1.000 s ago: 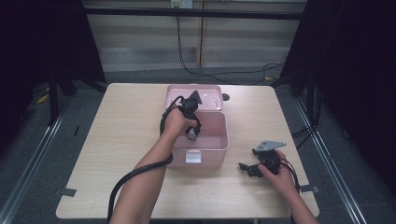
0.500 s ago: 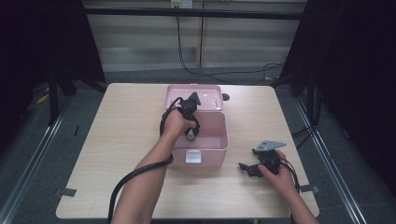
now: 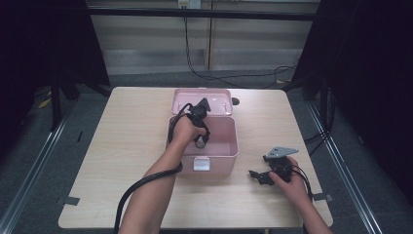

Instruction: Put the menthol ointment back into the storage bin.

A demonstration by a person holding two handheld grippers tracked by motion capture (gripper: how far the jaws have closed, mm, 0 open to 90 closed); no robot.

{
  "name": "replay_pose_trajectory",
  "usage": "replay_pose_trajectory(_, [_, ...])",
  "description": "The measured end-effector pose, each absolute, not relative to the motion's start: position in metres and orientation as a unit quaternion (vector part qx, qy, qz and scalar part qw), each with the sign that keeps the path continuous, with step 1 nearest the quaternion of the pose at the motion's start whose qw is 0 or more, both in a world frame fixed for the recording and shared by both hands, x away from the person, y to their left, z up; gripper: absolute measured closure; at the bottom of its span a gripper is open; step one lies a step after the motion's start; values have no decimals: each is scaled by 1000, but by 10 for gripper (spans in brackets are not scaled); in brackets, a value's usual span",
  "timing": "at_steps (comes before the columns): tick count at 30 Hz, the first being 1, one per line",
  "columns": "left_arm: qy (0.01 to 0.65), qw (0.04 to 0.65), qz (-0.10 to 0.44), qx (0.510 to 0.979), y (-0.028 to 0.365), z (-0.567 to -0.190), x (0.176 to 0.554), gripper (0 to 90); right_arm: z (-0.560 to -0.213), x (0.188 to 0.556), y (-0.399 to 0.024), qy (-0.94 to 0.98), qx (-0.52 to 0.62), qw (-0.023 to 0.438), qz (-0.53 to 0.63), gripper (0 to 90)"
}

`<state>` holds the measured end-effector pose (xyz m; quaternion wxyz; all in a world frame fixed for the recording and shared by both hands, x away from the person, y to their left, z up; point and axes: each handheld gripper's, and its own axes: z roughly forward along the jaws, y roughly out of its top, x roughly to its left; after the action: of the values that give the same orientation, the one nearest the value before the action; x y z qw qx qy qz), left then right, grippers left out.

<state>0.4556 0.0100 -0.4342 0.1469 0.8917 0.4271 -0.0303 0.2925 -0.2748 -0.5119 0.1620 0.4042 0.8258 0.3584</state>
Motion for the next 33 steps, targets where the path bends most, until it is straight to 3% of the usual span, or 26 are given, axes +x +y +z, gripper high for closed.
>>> replay_pose_trajectory(27, [441,159,-25,883,15,-438,457,495,-512,293,-275,826,404,161,359,129])
replay_pose_trajectory(33, [447,165,-29,879,17,-437,456,453,-512,293,-275,826,404,162,358,129])
